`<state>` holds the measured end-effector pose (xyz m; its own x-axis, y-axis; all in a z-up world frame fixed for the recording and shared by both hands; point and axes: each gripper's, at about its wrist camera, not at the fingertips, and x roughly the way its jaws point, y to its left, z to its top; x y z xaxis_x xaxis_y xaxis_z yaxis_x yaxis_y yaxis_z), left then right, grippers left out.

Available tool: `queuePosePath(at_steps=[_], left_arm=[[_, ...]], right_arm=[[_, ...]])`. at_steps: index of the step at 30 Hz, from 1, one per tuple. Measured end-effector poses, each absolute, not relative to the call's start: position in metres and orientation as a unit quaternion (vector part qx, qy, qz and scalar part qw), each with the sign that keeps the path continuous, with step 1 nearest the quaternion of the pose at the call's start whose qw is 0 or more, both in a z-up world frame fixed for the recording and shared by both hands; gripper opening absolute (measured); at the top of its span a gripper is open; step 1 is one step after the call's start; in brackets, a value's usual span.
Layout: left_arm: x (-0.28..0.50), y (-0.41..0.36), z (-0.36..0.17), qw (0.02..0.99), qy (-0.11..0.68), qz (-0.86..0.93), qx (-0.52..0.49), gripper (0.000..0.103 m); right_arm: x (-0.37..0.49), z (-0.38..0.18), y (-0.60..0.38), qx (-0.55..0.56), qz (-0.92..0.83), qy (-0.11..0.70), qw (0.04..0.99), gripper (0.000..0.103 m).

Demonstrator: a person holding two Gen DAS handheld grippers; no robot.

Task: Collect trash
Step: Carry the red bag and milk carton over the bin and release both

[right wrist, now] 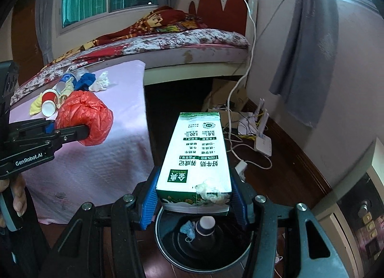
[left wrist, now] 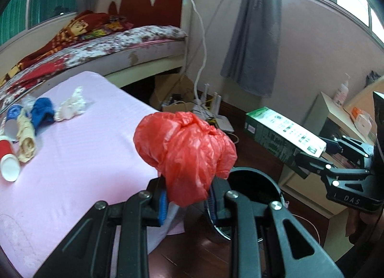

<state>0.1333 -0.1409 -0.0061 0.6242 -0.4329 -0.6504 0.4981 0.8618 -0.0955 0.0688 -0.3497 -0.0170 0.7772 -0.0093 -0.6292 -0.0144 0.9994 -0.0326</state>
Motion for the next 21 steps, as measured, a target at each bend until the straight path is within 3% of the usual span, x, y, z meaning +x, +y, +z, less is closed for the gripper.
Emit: queuePosePath(at_steps=[21], left_arm=[[0.13, -0.226, -0.08, 0.822, 0.43, -0.355, 0.116, 0.027]], right_arm=[[0.048, -0.085, -0.395, -0.012, -0.01, 0.414, 0.91, 0.056]])
